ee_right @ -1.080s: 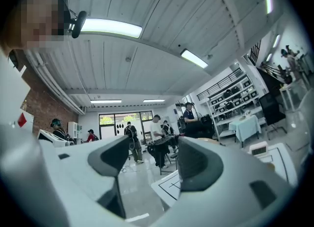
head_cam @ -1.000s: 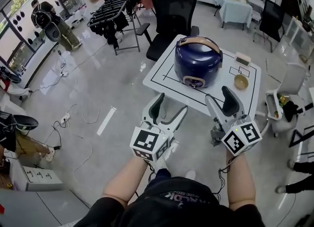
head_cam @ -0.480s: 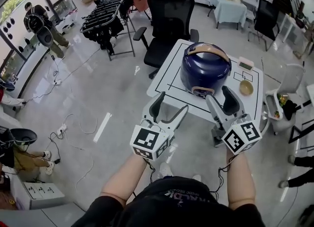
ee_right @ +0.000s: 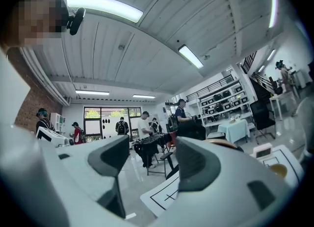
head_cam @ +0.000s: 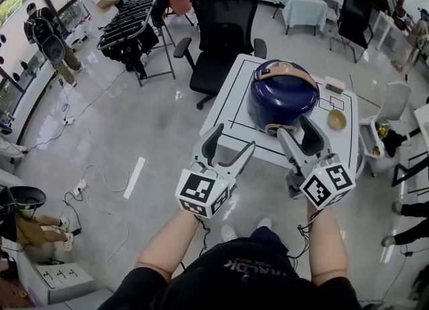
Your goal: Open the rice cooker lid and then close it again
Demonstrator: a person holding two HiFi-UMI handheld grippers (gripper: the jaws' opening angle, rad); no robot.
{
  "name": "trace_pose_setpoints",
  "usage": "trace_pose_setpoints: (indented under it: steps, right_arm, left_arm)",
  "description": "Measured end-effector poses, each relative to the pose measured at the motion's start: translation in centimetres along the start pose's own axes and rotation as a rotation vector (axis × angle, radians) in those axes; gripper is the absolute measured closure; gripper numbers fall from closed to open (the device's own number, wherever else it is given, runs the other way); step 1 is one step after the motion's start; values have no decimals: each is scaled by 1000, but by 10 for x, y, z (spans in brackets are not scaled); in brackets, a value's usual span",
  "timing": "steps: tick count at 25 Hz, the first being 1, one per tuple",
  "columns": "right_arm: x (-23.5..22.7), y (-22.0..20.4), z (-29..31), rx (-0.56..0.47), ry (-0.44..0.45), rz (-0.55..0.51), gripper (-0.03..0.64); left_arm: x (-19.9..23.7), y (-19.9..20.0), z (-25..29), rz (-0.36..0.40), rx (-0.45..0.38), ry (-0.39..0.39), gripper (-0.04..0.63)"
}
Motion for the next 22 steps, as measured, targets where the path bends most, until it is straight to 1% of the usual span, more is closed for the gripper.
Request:
trace_pose_setpoints:
  steps: [5, 10, 15, 22]
  right_arm:
    - [-9, -1, 15, 8, 0, -4, 318]
    - [-27, -6, 36, 16, 11, -5, 318]
    - [-56, -11, 61, 16, 24, 4, 318]
    - [-107, -20, 86, 9, 36, 19, 318]
  left_arm:
    - [10, 0, 15, -13, 5, -6, 258]
    - [24, 2, 36, -19, 3, 7, 258]
    - [36, 7, 71, -15, 9, 20, 258]
    - [40, 12, 131, -3, 7, 22, 258]
Point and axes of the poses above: the fingertips, and each gripper's own axes: z forward along the fingers, x to its left, y out of its top, the point moved 2 cm from there along -z, backward along the fingers, and after that the axes turned 15 degrees about -z, right-handed, at the moved point
